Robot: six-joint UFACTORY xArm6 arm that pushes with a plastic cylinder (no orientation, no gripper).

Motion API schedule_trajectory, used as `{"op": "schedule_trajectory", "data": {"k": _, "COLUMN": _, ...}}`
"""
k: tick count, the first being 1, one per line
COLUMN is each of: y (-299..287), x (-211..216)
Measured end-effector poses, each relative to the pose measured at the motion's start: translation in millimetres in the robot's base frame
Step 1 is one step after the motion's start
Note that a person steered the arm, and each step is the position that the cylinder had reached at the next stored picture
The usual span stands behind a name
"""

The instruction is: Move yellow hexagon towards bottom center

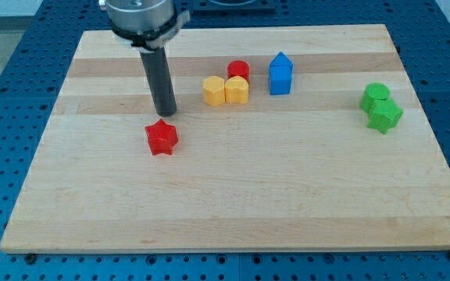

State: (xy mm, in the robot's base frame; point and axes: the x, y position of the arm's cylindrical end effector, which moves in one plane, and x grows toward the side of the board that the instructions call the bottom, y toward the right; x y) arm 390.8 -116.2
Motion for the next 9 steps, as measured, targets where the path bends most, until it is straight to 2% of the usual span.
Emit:
{"op": "schedule_trajectory", "data": {"k": 2, "y": 6.7, "x": -48.9}}
{"op": "schedule_trajectory", "data": {"k": 5, "y": 86.1, "x": -60.7}}
{"op": "schedule_trajectory", "data": {"k": 6, "y": 87.8, "x": -53.6}}
{"op": "schedule_trajectory", "data": {"k": 9, "y": 83.2, "x": 8.6}}
